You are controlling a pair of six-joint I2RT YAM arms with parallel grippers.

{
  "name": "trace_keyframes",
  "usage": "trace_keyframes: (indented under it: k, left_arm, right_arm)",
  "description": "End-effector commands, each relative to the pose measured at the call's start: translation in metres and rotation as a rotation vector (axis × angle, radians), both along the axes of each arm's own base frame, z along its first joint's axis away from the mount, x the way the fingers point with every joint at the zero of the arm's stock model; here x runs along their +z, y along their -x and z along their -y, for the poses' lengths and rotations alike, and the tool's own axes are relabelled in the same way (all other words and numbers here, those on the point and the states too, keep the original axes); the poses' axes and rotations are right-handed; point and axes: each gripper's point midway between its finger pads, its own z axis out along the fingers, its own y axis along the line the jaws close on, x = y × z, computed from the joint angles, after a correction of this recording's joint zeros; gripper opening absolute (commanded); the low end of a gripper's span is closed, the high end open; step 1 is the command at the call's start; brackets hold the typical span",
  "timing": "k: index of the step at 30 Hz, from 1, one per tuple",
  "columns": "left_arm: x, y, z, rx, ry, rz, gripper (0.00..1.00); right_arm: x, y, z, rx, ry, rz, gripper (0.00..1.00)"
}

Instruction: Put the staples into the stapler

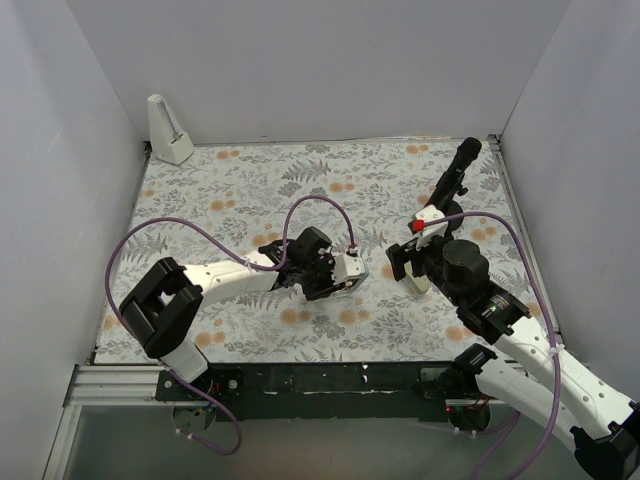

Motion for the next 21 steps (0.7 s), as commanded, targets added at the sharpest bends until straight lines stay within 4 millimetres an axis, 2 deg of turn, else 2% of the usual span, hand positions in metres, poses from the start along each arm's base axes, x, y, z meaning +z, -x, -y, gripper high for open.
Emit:
trace_keyframes:
  k: [1,8,9,11,13,15,16,18,19,21]
  left_arm:
    - [0.006,-0.002,0.003,0.002,0.002,0.003,0.29]
    - [0.021,-0.009,0.008,0.051,0.054,0.041,0.46]
    - [0.031,-0.014,0.008,0.076,0.075,0.069,0.53]
    - [0.041,-0.021,0.008,0.126,0.119,0.098,0.58]
    - [0.065,-0.030,0.011,0.219,0.207,0.128,0.70]
    - [0.075,-0.033,0.008,0.332,0.275,0.104,0.79]
    - [0.093,-0.039,0.006,0.392,0.336,0.132,0.92]
    - [0.097,-0.041,0.000,0.540,0.400,0.075,0.95]
    - [0.105,-0.046,-0.008,0.619,0.430,0.087,0.95]
    - [0.107,-0.045,-0.017,0.722,0.469,0.055,0.96]
  right_arm:
    - [0.009,-0.001,-0.003,0.012,-0.014,0.028,0.96]
    - [0.010,-0.001,-0.004,0.016,-0.018,0.028,0.96]
    - [0.010,-0.001,-0.005,0.019,-0.017,0.026,0.96]
    - [0.010,-0.001,-0.007,0.025,-0.017,0.019,0.96]
    - [0.007,-0.002,-0.007,0.022,-0.011,0.005,0.96]
    - [0.007,-0.002,-0.007,0.018,-0.013,-0.004,0.96]
    - [0.003,-0.003,-0.007,0.014,-0.005,-0.020,0.96]
    - [0.003,-0.003,-0.009,0.014,-0.009,-0.035,0.96]
    - [-0.001,-0.003,-0.010,0.015,0.000,-0.052,0.96]
    - [-0.002,-0.003,-0.014,0.034,-0.001,-0.069,0.96]
